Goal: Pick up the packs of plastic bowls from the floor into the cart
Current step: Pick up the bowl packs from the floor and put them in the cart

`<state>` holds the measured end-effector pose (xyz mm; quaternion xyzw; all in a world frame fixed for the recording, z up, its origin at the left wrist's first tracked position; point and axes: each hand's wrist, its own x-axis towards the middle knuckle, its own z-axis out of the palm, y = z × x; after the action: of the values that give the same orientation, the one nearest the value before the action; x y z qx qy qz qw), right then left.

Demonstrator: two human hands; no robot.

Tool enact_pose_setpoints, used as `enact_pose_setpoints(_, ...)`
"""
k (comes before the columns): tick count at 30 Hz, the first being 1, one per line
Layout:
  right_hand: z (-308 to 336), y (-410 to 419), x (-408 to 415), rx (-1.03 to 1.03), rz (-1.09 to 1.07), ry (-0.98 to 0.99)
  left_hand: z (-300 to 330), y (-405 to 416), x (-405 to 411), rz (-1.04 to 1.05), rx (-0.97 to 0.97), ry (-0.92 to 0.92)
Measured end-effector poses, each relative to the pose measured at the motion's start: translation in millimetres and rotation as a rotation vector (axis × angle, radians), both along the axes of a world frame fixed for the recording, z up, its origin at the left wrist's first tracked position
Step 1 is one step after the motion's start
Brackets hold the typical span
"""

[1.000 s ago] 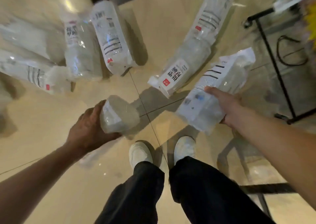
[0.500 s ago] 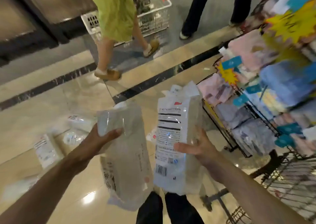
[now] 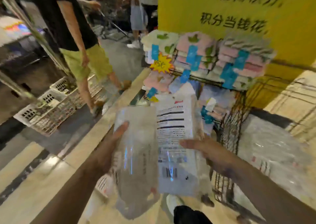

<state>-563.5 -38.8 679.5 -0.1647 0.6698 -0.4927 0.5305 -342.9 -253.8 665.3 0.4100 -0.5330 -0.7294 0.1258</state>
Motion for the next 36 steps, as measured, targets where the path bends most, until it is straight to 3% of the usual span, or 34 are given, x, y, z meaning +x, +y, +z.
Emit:
enact_pose_setpoints(3,-2,56,15,0.084,-0.211,0.005,10,25,-23,-0.187,0.041,-0.096)
enact_pose_setpoints(6,2,115,30,0.007,-0.303,-0.06,12,53,-46,-0.317,0.063,-0.205)
enact_pose_setpoints(11,20,207,46,-0.041,-0.48,-0.035,4,112,-86,-0.669,0.053,-0.193)
enact_pose_setpoints(16,13,292,50,-0.048,-0.656,-0.088,-8,183,-123,-0.812,0.041,-0.189)
enact_pose_setpoints(26,-9,446,2,-0.119,-0.767,-0.143,-31,344,-204,-0.845,0.034,-0.2)
enact_pose_setpoints(32,-16,502,-90,-0.122,-0.645,-0.17,-40,415,-243,-0.645,0.089,-0.327)
enact_pose_setpoints(36,-9,508,-144,-0.096,-0.486,-0.133,-24,441,-252,-0.476,0.08,-0.262)
